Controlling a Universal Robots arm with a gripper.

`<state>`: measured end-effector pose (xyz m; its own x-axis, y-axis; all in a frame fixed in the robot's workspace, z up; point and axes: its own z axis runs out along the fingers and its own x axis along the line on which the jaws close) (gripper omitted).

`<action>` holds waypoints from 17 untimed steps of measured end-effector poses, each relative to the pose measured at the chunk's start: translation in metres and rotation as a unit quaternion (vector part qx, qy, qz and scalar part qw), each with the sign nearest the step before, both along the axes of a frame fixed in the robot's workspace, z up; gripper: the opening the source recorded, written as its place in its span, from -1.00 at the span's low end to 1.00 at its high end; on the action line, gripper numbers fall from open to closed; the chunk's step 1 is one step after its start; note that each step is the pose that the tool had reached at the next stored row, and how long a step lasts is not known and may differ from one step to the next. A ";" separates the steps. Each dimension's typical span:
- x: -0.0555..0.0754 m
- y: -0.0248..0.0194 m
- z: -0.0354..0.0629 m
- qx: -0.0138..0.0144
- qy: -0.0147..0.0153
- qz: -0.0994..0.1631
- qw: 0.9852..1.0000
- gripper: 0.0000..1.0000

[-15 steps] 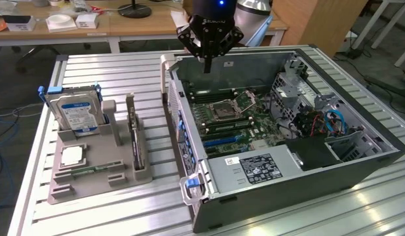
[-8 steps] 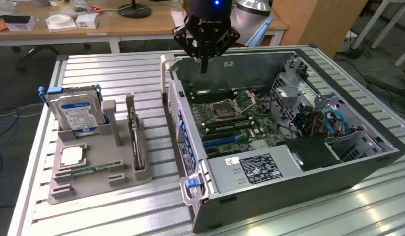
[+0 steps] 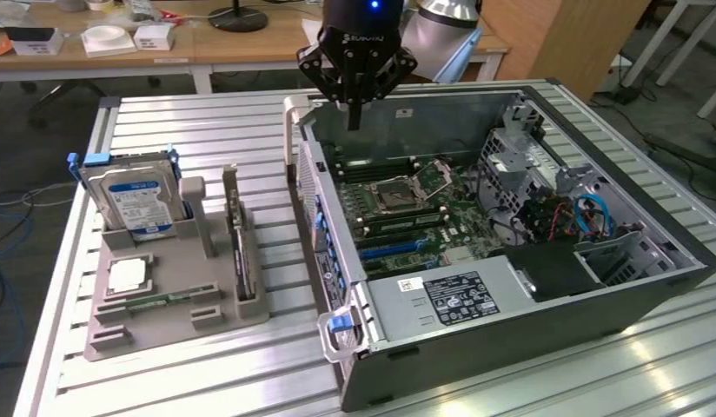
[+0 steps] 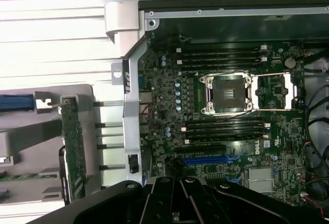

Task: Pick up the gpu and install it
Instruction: 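Reach for the gpu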

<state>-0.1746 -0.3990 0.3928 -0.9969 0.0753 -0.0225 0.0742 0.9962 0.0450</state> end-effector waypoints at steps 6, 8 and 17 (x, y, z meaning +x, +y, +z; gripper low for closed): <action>-0.006 0.0000 -0.0001 0.000 0.000 0.000 1.000 -0.80; -0.008 0.0000 -0.0002 0.000 0.000 0.000 1.000 -0.80; -0.016 0.0000 -0.0003 0.000 0.001 0.000 1.000 -0.80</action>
